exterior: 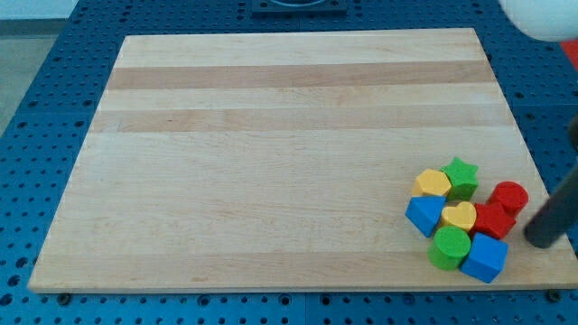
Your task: Push the red circle closer to the green star
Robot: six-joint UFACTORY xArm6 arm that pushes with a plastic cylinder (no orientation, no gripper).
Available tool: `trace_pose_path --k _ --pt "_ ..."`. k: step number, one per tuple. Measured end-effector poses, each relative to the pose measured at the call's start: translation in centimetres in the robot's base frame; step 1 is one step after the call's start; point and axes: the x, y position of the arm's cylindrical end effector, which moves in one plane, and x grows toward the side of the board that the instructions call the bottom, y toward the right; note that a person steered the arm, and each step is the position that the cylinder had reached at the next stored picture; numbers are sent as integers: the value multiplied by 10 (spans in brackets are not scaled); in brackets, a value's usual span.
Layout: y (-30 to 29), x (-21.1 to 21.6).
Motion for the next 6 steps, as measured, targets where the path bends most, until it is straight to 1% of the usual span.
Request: trace_pose_path --k 1,6 --pt "25 -22" --pt "-15 -32"
